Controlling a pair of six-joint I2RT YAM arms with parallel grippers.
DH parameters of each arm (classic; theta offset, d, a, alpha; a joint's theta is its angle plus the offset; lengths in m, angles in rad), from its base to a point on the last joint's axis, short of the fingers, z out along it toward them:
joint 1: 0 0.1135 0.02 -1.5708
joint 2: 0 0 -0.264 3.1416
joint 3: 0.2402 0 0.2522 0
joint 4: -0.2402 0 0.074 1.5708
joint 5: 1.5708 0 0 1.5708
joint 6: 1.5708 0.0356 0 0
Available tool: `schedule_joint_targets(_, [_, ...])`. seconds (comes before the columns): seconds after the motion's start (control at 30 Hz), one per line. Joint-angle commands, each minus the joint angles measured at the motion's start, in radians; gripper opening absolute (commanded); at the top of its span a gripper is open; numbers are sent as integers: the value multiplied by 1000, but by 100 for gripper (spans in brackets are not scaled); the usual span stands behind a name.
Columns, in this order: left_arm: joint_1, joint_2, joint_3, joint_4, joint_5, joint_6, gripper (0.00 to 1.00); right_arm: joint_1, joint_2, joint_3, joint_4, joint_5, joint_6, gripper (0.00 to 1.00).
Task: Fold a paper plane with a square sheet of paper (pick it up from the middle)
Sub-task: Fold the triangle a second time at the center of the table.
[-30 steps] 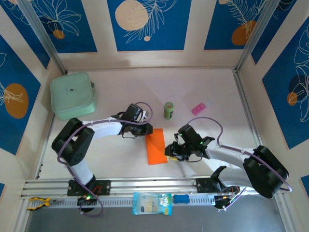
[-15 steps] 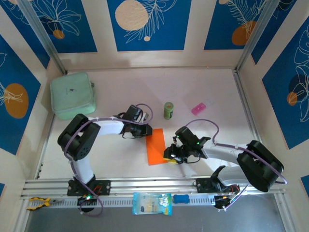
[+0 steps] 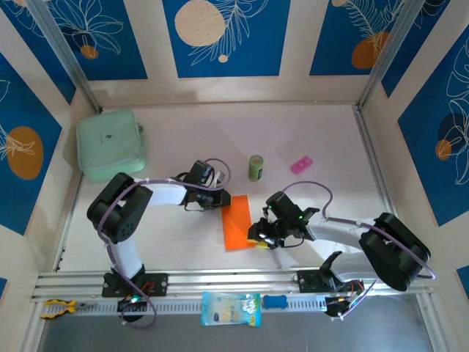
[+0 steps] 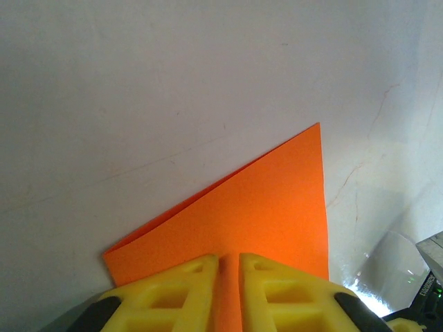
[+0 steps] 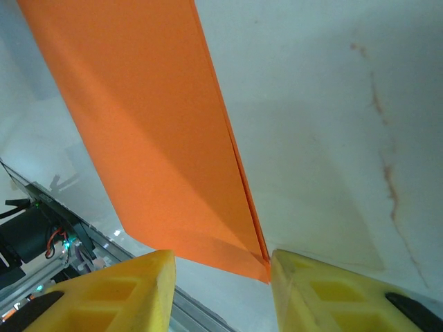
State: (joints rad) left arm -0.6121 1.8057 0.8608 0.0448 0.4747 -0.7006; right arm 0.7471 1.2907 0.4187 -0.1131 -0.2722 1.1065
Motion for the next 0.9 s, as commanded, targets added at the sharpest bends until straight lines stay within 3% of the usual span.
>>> schedule_joint_targets(0.0, [4,29,-42,-46,-35,2,17,9,23,5,-1,-32,18,41])
schedule_joint_targets(0.33, [5,29,-46,-27,-24,-11,17,22,62,6,69,-62,27,36])
schedule_joint_targets(0.87, [5,29,-47,-10,-10,-20,17,24,21,27,75,-26,32,37])
